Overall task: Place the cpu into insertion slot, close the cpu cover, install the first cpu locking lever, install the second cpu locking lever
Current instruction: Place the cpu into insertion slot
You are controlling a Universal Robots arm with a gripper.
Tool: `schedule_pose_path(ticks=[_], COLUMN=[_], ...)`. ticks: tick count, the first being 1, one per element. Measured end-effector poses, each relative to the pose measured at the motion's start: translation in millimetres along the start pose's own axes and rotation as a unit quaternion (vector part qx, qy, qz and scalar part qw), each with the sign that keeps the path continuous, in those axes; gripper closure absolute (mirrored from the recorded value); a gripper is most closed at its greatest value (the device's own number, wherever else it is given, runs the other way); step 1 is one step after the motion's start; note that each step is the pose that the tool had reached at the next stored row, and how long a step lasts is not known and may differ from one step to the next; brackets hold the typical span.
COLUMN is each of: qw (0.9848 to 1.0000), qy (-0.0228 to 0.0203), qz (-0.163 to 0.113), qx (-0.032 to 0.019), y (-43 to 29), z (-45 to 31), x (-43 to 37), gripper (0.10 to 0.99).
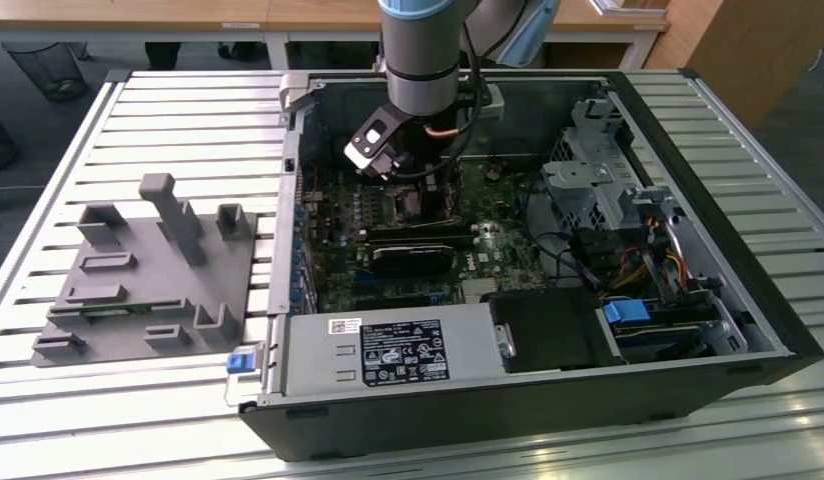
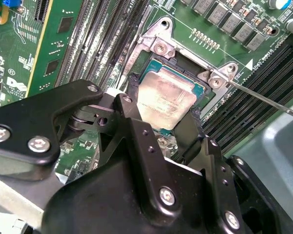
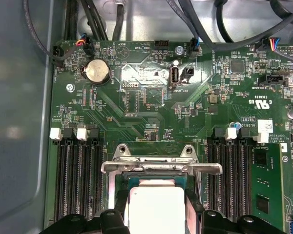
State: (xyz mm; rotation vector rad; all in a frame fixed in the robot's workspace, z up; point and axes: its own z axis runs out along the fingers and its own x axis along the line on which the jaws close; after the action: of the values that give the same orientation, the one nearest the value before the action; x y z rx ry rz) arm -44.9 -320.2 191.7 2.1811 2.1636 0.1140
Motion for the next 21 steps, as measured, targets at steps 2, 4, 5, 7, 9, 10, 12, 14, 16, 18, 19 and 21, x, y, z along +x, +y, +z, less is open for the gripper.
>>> schedule_pose_path(ticks=[2, 4, 5, 7, 9, 10, 12, 14, 16, 18, 19, 21], qw=[1.0000, 1.0000, 1.0000, 1.0000, 1.0000, 1.0000, 1.0000, 1.0000, 1.0000, 1.0000, 1.0000, 1.0000], qy=[0.0000, 0.0000, 0.0001, 0.0001, 0.0001, 0.0001, 0.0003, 0.0003, 0.0003, 0.0004, 0.0004, 0.0004], qz=[0.000, 0.000, 0.000, 0.000, 0.000, 0.000, 0.000, 0.000, 0.000, 0.000, 0.000, 0.000], qx=[0.0000, 0.0000, 0.0000, -0.0001, -0.0001, -0.0001, -0.0001, 0.0000, 0.0000, 0.0000, 0.0000, 0.0000], y=[0.0, 0.0, 0.0, 0.0, 0.0, 0.0, 0.0, 0.0, -0.1, 0.0, -0.1, -0.1], z=[0.0, 0.0, 0.1, 0.2, 0.2, 0.2, 0.3, 0.4, 0.4, 0.4, 0.4, 0.4], x=[0.0, 0.0, 0.0, 0.0, 0.1, 0.2, 0.9, 2.4, 4.1, 4.5, 4.5, 4.6], gripper=[0.545, 0.545, 0.545, 0.537, 0.471, 0.471, 0.471, 0.471, 0.471, 0.471, 0.471, 0.471])
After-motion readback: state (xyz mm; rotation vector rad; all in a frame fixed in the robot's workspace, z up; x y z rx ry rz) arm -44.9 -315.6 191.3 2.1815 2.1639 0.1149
